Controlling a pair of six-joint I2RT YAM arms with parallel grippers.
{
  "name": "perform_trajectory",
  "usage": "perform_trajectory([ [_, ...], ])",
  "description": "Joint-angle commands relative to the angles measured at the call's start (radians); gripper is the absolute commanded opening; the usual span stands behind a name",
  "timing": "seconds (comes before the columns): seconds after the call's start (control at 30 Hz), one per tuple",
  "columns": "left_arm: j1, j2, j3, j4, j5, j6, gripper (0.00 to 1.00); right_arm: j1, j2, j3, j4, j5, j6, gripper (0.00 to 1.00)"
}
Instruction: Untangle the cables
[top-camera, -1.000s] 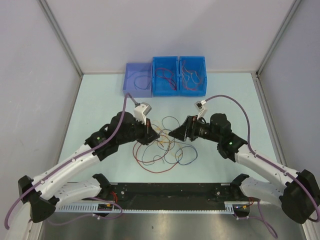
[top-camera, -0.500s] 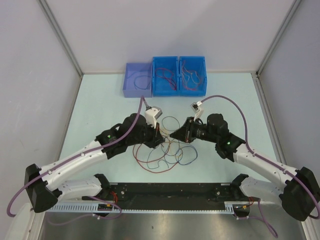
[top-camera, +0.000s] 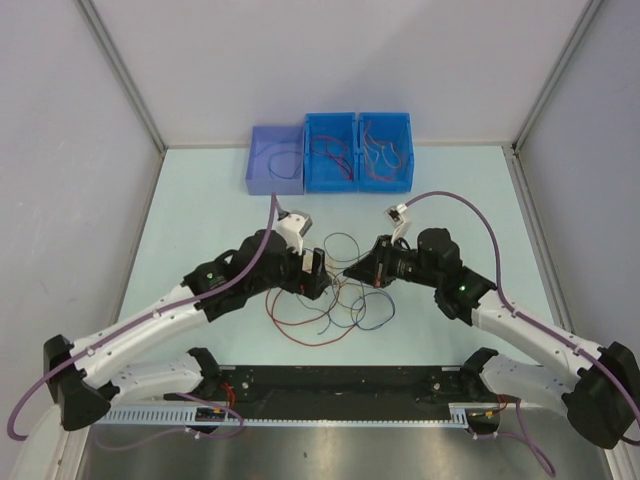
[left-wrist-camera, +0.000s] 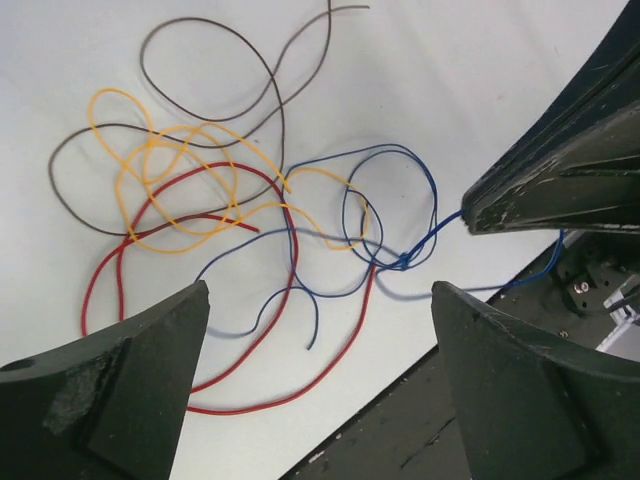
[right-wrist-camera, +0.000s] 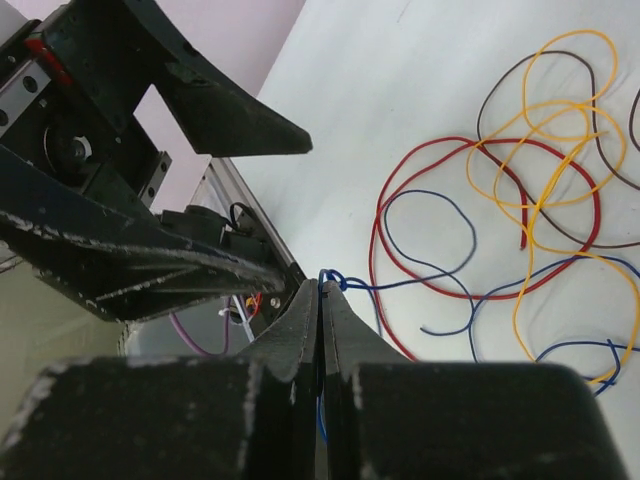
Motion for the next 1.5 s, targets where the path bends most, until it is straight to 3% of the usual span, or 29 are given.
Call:
perform_trajectory([
  [0.0,-0.005,-0.080,-0.012,-0.010,-0.082,0.007,0.93,-0.019,-0.048,0.053,-0.013,-0.017,-0.008,0.00],
  [0.13,-0.005,-0.129,-0.109,0.087,-0.001,0.028,0.81,-0.053,-0.061,0.053,-0.010,-0.054,0.012,0.00],
  [0.37,-0.042,-0.163,-0.228,0.220,0.030,0.062,0.89,-0.142,-0.078,0.053,0.039,-0.189,0.081,0.00],
  [0.63,-0.105,-0.137,-0.313,0.383,-0.067,0.100,0.93,-0.235,-0.055,0.059,0.238,-0.370,0.287,0.00],
  [1.17,-0.264,-0.102,-0.314,0.642,-0.308,0.254,0.93,-0.235,-0.017,0.099,0.258,-0.419,0.477,0.00],
  [1.27,-0.270,-0.086,-0.310,0.670,-0.294,0.266,0.88,-0.237,-0.002,0.099,0.263,-0.426,0.492,0.00],
  [1.47,-0.283,-0.065,-0.325,0.757,-0.280,0.266,0.53,-0.234,0.024,0.099,0.277,-0.441,0.523,0.00],
])
